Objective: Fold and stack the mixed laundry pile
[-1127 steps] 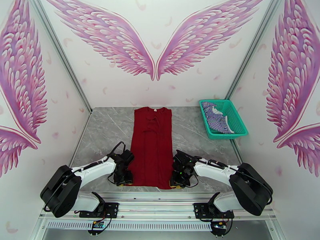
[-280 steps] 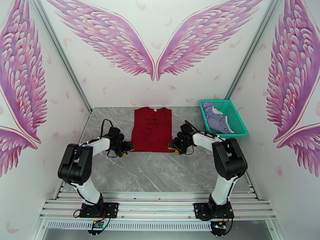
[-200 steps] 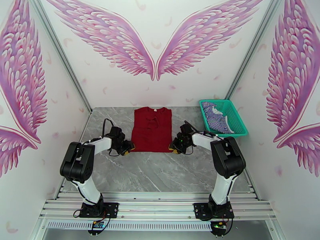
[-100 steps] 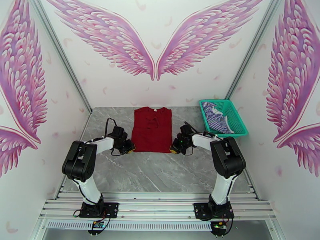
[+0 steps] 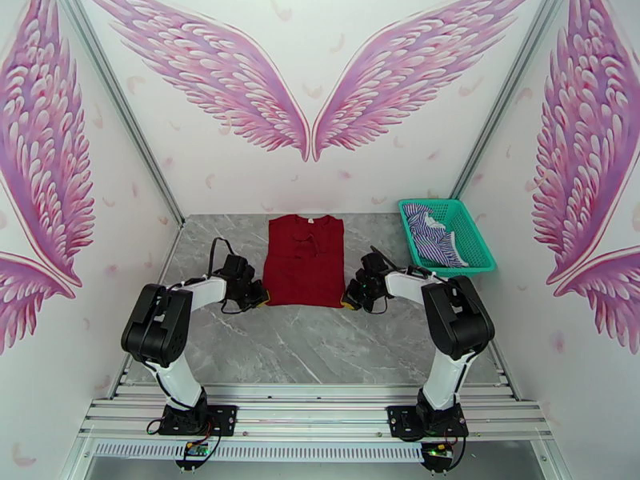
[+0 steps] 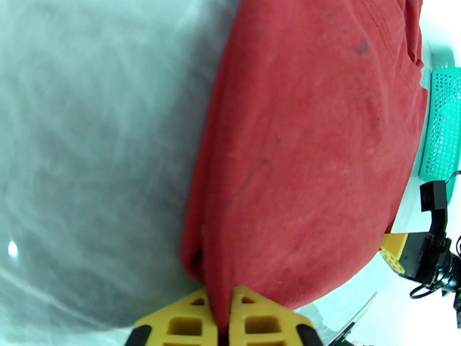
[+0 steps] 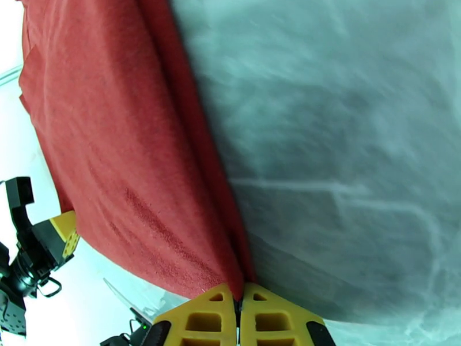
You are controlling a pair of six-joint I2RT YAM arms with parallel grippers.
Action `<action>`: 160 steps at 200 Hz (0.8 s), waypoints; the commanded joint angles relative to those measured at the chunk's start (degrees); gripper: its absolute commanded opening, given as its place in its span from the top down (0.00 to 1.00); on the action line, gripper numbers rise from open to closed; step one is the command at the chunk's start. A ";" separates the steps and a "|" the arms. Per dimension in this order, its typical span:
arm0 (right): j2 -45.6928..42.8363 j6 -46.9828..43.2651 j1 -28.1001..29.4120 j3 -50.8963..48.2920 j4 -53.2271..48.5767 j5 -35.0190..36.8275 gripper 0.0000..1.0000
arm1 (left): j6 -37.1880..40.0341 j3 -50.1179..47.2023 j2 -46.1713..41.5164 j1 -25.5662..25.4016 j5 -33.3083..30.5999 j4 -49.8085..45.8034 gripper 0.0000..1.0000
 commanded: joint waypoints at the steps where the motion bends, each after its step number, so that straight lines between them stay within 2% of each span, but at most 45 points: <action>1: -3.54 1.07 0.60 -2.96 0.00 2.47 1.00 | 1.74 -3.41 -5.25 -0.72 1.20 0.61 1.00; 46: -9.12 -1.23 0.97 -6.46 -4.60 2.35 1.00 | 3.01 -7.62 -13.24 -2.71 0.31 -4.10 1.00; 79: -13.62 -2.61 0.97 -4.15 -10.31 6.55 1.00 | 2.69 -4.52 -18.03 -3.30 -2.28 -8.06 1.00; 118: -12.48 -4.21 0.97 10.18 -15.58 11.05 1.00 | 5.28 10.07 -13.59 -2.87 -3.47 -15.55 1.00; 160: -4.00 -5.55 0.77 30.10 -18.16 15.05 1.00 | 4.69 24.56 -5.36 -1.08 -3.10 -17.20 1.00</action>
